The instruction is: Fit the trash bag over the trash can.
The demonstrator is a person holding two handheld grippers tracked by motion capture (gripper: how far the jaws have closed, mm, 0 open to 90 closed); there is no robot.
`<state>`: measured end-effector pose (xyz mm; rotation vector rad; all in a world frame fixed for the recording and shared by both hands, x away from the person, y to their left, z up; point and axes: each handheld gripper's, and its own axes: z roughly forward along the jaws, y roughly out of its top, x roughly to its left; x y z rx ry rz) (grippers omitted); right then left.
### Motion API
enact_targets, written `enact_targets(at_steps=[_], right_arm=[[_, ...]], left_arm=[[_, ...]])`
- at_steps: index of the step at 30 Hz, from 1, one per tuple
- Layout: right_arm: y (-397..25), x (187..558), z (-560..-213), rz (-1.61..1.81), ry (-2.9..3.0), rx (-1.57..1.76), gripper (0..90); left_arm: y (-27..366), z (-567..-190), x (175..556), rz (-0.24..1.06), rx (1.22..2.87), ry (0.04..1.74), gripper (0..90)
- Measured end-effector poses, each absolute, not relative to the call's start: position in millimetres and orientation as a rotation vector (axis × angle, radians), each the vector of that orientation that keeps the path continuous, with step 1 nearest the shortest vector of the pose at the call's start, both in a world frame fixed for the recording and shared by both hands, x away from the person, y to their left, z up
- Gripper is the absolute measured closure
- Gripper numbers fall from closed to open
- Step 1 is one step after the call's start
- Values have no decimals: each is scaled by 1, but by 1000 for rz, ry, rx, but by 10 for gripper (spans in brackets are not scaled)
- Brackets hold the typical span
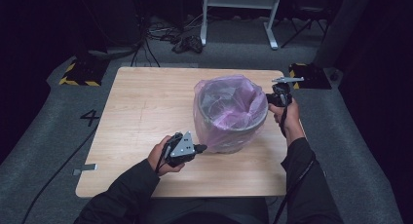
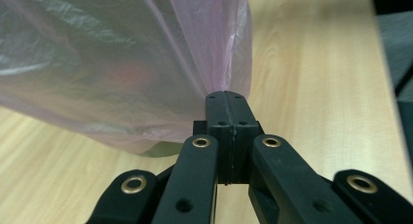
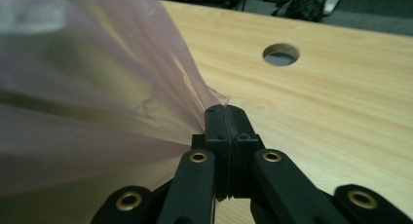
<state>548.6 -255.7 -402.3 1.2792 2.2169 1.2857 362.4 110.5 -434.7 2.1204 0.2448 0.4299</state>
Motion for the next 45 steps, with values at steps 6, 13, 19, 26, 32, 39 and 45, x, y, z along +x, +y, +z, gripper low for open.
enact_targets(at_steps=[6,13,19,26,32,39,45], right_arm=[[-250,546,-411,1274,2242,1266,898],[-254,540,-399,1261,2211,1208,889],[-256,539,-391,1279,2176,1188,889],[-257,541,-391,1280,2185,1179,884],[-256,543,-395,1299,2188,1177,884],[-251,542,-395,1305,2197,1152,881],[-251,543,-394,1293,2200,1154,877]], left_arm=[[128,-424,363,425,2025,305,528],[155,-389,377,569,1833,486,285],[155,-352,421,635,1702,542,251],[134,-350,477,600,1741,632,261],[126,-356,506,552,1732,713,360],[117,-359,520,447,1748,694,297],[109,-356,528,483,1779,708,407]])
